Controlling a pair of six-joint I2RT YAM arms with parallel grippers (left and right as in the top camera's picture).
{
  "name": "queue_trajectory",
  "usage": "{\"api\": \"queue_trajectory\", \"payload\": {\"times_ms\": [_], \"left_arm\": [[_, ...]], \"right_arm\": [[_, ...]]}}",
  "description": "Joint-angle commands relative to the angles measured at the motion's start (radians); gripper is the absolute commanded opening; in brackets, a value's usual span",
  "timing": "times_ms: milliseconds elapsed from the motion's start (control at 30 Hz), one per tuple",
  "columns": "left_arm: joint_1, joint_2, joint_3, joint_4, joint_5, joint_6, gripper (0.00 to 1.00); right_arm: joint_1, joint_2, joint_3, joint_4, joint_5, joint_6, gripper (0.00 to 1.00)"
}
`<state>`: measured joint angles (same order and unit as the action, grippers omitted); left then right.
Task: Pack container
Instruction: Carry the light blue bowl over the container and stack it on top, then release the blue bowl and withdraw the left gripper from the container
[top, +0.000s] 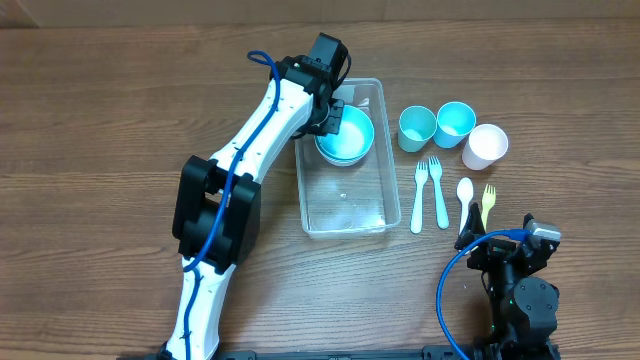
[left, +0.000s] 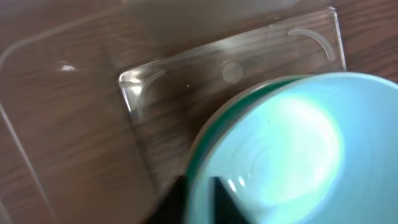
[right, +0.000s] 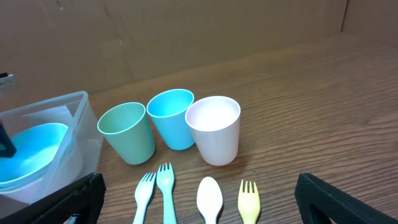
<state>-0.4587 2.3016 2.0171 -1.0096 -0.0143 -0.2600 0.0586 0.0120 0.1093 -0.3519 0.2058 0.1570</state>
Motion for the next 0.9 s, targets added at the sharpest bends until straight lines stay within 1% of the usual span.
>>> {"api": "queue_trajectory", "payload": {"times_ms": [0, 33, 67, 133, 167, 200, 233, 267, 300, 333, 367, 467, 567, 667, 700, 733, 800, 833, 867], "left_arm": [[-0.012, 0.006, 0.024, 0.0, 0.007, -0.01, 0.93], [-0.011, -0.007, 0.032, -0.002, -0.003, -0.01, 0.98], [-0.011, -0.029, 0.049, -0.003, -0.023, -0.01, 0.99], [-0.013, -0.063, 0.08, -0.005, -0.021, -0.009, 0.97], [-0.014, -0.084, 0.088, -0.003, -0.018, -0.005, 0.94], [-0.015, -0.104, 0.09, -0.003, -0.016, -0.005, 0.85], [-0.019, -0.12, 0.09, -0.004, -0.013, -0.005, 0.7], [-0.027, -0.127, 0.09, -0.003, -0.011, 0.004, 0.42], [-0.039, -0.13, 0.09, -0.004, -0.011, 0.021, 0.22], [-0.048, -0.131, 0.09, -0.004, -0.011, 0.032, 0.1], [-0.069, -0.131, 0.09, -0.004, -0.011, 0.06, 0.04], [-0.143, -0.131, 0.09, -0.015, -0.022, 0.122, 0.04], [-0.173, -0.131, 0.089, -0.013, -0.095, 0.095, 0.04], [-0.165, -0.131, 0.089, -0.008, -0.087, 0.076, 0.04], [-0.161, -0.131, 0.089, -0.022, -0.058, 0.083, 0.04], [-0.162, -0.131, 0.089, -0.061, 0.0, 0.104, 0.04], [-0.182, -0.131, 0.089, -0.171, -0.012, 0.092, 0.04], [-0.189, -0.131, 0.089, -0.211, -0.039, 0.058, 0.04], [-0.196, -0.137, 0.089, -0.286, -0.091, -0.009, 0.04]], "right_arm": [[-0.005, -0.008, -0.003, 0.006, -0.005, -0.002, 1.0], [-0.005, -0.008, -0.003, 0.006, -0.005, -0.001, 1.0], [-0.005, -0.008, -0.003, 0.006, -0.005, -0.001, 1.0], [-0.005, -0.008, -0.003, 0.006, -0.005, -0.002, 1.0], [-0.005, -0.008, -0.003, 0.006, -0.005, -0.001, 1.0], [-0.005, -0.008, -0.003, 0.006, -0.005, -0.001, 1.0], [-0.005, -0.008, -0.003, 0.006, -0.005, -0.002, 1.0], [-0.005, -0.008, -0.003, 0.006, -0.005, -0.001, 1.0], [-0.005, -0.008, -0.003, 0.006, -0.005, -0.002, 1.0], [-0.005, -0.008, -0.003, 0.006, -0.005, -0.001, 1.0], [-0.005, -0.008, -0.003, 0.006, -0.005, -0.001, 1.0], [-0.005, -0.008, -0.003, 0.006, -0.005, -0.001, 1.0], [-0.005, -0.008, -0.003, 0.006, -0.005, -0.001, 1.0], [-0.005, -0.008, -0.003, 0.006, -0.005, -0.001, 1.0], [-0.005, -0.008, -0.003, 0.006, -0.005, -0.001, 1.0], [-0.005, -0.008, -0.003, 0.006, -0.005, -0.002, 1.0], [-0.005, -0.008, -0.003, 0.006, -0.005, -0.002, 1.0], [-0.005, -0.008, -0.003, 0.006, -0.005, -0.001, 1.0], [-0.005, -0.008, -0.003, 0.006, -0.005, -0.002, 1.0]]}}
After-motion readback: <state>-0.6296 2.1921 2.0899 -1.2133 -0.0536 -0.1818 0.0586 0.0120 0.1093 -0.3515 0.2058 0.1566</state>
